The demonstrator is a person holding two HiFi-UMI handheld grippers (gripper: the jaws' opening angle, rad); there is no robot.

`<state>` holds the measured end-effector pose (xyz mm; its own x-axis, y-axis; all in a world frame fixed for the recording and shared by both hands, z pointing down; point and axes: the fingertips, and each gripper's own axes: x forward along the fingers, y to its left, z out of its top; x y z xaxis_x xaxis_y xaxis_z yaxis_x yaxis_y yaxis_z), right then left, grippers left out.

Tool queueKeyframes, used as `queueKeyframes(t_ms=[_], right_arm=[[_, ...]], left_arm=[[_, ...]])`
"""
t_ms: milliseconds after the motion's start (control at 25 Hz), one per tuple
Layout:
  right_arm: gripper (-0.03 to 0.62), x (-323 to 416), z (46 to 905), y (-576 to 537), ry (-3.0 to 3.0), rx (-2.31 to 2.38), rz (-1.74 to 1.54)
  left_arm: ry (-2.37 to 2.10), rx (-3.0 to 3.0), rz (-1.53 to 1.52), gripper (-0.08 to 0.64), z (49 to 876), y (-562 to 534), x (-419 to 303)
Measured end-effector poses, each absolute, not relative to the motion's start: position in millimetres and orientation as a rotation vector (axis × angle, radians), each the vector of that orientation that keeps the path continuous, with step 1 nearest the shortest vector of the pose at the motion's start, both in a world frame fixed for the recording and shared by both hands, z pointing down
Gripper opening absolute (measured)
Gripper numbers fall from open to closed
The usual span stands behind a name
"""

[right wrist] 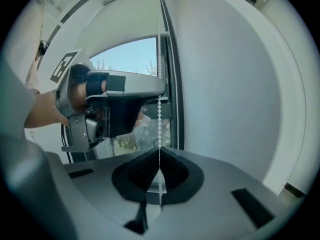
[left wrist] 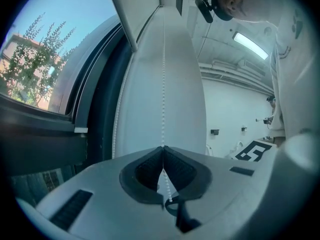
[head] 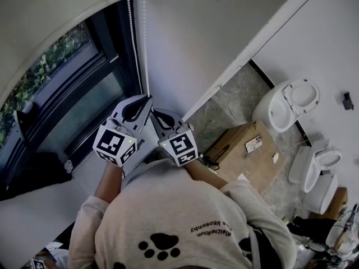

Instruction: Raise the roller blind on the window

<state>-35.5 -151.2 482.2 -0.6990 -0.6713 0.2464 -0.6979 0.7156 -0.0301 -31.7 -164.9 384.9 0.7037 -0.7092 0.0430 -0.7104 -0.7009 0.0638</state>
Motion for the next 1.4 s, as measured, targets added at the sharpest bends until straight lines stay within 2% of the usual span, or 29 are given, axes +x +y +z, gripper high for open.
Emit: queueKeyframes(t_ms=[600,680,720,1000,1320,1400], right_arm=[[0.020,-25,483,-142,-2.630,1.041,0.113],[0.100,-23,462,-136,-2.678,1.037,0.120],[0.108,-22,447,-134,-2.714,1.049,0.118],[0.107,-28,317,-137,-2.906,1.140,-0.048],[0.082,-42,260,-159,-2.932,1.193,-0.155],[0.060,-43,256,-162,-2.928,1.201,-0.166]], left_arm=[[-1.188,2.799,0.047,0.009,401,-163,-33],[-1.196,2.795,0.046,0.009,401,-163,-36],[-1.200,2.794,0.046,0.009,401,-163,-38],[-1.190,2.800,0.046,0.008,401,-160,-35],[-1.182,2.805,0.044,0.009,401,-157,-31],[-1.180,2.806,0.043,0.009,401,-156,-30]])
